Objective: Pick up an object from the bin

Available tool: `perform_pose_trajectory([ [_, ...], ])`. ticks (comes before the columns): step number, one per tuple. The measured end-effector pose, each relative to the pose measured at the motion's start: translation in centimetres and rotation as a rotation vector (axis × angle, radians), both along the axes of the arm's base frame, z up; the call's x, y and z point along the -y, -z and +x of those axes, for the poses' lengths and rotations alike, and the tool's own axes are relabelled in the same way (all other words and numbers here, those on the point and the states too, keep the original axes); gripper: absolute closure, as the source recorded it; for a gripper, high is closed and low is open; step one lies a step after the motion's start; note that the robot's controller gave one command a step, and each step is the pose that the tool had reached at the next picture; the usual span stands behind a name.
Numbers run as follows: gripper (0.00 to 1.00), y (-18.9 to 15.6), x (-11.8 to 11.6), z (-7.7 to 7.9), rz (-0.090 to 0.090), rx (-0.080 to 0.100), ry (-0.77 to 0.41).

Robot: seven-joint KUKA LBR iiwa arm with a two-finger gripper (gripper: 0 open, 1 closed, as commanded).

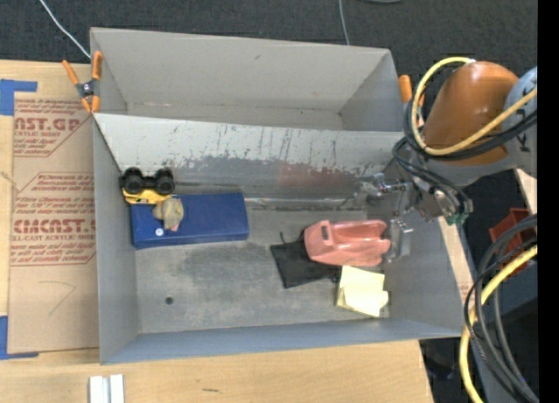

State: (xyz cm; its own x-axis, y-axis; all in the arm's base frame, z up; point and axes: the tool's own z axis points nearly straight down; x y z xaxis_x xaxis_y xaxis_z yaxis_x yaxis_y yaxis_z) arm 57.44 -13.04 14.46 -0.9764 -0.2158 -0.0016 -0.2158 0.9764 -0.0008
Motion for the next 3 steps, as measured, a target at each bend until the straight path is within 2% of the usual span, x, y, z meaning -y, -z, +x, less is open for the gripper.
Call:
perform_pose_trajectory([
  [1, 0.00, 3.0, -3.7, -0.6, 0.003, -0.001, 0.027],
  [2, 0.00, 7.5, -2.4, 0.1, 0.000, 0.001, -0.032],
  [3, 1.00, 7.4, -4.2, -0.8, 0.000, 0.002, 0.082],
])
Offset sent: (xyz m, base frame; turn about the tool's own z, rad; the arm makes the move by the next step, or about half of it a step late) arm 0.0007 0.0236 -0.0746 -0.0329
